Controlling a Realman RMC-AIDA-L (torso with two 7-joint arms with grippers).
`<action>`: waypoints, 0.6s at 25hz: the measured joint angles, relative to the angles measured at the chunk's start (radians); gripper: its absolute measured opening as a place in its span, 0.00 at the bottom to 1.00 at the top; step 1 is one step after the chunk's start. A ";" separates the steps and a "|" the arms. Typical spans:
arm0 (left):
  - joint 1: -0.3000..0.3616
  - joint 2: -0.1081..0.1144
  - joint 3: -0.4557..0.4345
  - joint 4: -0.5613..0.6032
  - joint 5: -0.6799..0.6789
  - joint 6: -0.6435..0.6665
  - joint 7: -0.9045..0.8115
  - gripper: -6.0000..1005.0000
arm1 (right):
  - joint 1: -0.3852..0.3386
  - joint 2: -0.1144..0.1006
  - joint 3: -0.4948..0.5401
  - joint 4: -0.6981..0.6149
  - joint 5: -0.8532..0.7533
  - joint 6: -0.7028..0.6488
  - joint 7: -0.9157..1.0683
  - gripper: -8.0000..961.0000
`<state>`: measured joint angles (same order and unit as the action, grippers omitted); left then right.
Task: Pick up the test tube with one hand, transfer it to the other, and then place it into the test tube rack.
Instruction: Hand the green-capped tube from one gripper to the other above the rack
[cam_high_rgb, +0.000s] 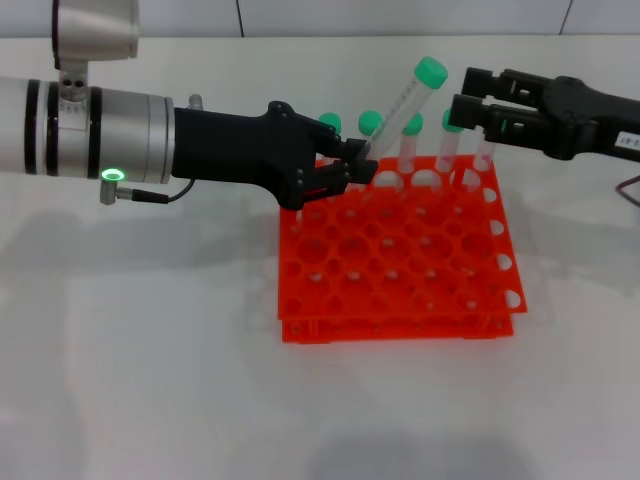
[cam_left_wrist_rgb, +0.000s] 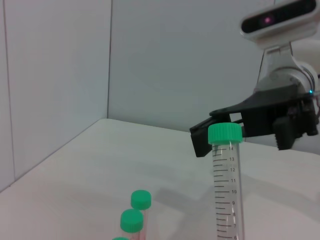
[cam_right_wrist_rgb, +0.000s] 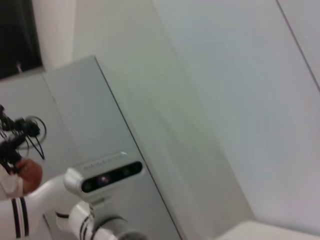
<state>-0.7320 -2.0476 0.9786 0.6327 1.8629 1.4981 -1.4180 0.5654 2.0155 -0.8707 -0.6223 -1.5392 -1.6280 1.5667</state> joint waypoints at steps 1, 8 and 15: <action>-0.001 -0.001 0.000 0.001 0.000 -0.001 0.000 0.19 | 0.003 0.003 -0.004 0.020 0.015 0.000 -0.025 0.76; -0.006 -0.002 0.000 -0.002 0.003 -0.007 0.000 0.19 | 0.031 0.009 -0.032 0.208 0.155 0.012 -0.223 0.76; -0.015 -0.012 0.004 -0.005 0.014 -0.034 0.000 0.19 | 0.037 0.013 -0.035 0.308 0.244 0.019 -0.360 0.76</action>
<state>-0.7466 -2.0595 0.9826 0.6278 1.8766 1.4645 -1.4180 0.6027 2.0282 -0.9061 -0.3148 -1.2952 -1.6087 1.2071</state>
